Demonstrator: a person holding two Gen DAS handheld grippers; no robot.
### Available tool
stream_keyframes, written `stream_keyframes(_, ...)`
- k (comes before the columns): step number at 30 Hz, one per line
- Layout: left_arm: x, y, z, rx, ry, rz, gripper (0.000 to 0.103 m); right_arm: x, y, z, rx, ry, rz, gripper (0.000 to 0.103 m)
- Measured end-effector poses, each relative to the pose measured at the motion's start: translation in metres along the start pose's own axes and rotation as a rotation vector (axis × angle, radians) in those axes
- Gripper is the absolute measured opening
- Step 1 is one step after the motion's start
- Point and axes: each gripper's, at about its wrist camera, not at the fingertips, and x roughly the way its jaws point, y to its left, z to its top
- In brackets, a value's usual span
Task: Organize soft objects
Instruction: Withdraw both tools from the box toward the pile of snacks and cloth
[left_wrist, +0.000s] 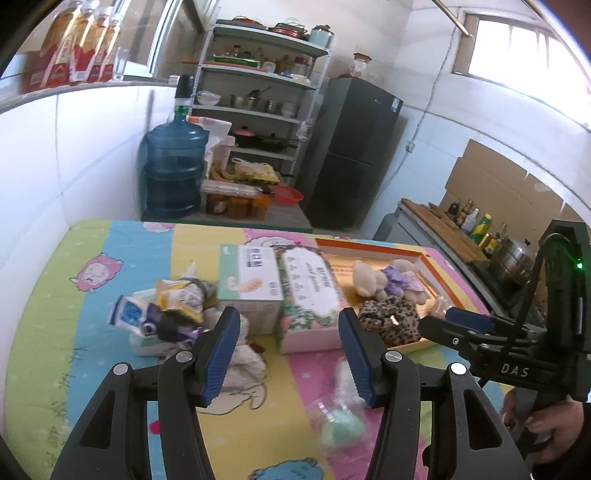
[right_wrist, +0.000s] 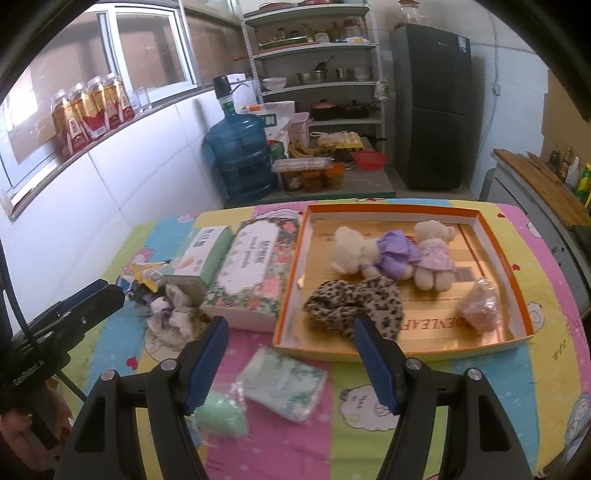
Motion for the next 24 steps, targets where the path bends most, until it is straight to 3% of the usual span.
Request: stream_keyframes(24,-0.013,0.105,-0.014,-0.063,0.019,0.085,0.057,0.047,0.114,-0.01,-0.118,0.083,0.103,0.07)
